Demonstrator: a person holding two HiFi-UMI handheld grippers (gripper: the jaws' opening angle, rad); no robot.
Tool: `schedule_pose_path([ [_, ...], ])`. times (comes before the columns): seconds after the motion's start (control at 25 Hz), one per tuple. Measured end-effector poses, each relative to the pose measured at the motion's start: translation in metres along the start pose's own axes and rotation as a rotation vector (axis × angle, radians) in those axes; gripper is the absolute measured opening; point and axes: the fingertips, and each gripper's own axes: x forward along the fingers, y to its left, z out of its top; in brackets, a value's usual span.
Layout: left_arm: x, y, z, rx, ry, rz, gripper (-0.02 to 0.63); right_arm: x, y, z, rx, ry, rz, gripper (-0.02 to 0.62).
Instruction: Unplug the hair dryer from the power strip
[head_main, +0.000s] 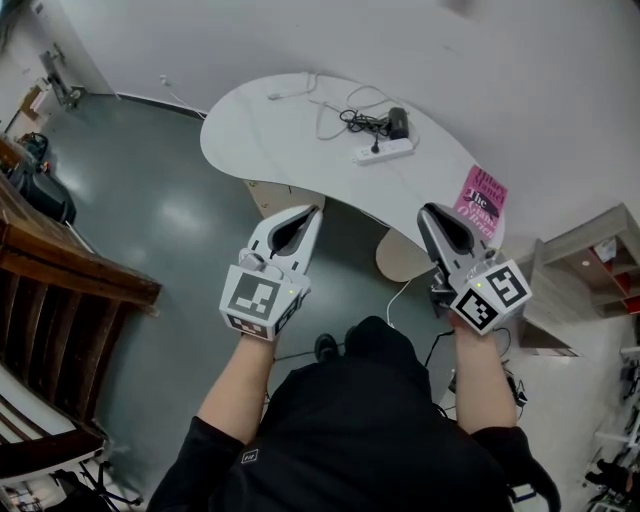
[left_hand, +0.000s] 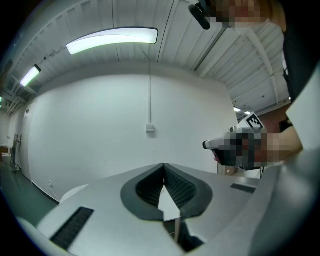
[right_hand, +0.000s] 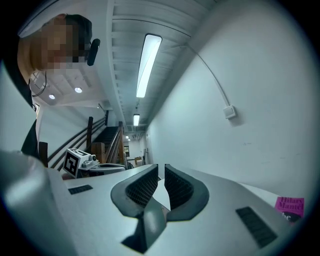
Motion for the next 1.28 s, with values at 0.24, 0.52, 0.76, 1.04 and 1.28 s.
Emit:
schedule_pose_path([
  [0.24, 0.024, 0.021, -0.020, -0.010, 0.029, -0.005, 0.014, 0.028, -0.025, -0.006, 0.025, 0.010, -0.009, 0.037],
  [0.52, 0.069, 0.054, -0.032, 0.009, 0.040, 0.008, 0.014, 0.068, -0.072, -0.018, 0.060, 0.023, -0.009, 0.038],
  [0.76, 0.122, 0.077, -0.041, -0.005, 0.073, -0.011, 0.014, 0.102, -0.120, -0.023, 0.082, 0.031, -0.008, 0.037],
  [1.04, 0.198, 0.105, -0.058, -0.007, 0.131, -0.018, 0.015, 0.144, -0.191, -0.030, 0.091, 0.079, 0.001, 0.038],
  [1.28, 0.259, 0.119, -0.078, 0.001, 0.201, -0.030, 0.015, 0.164, -0.250, -0.051, 0.141, 0.119, 0.005, 0.037],
])
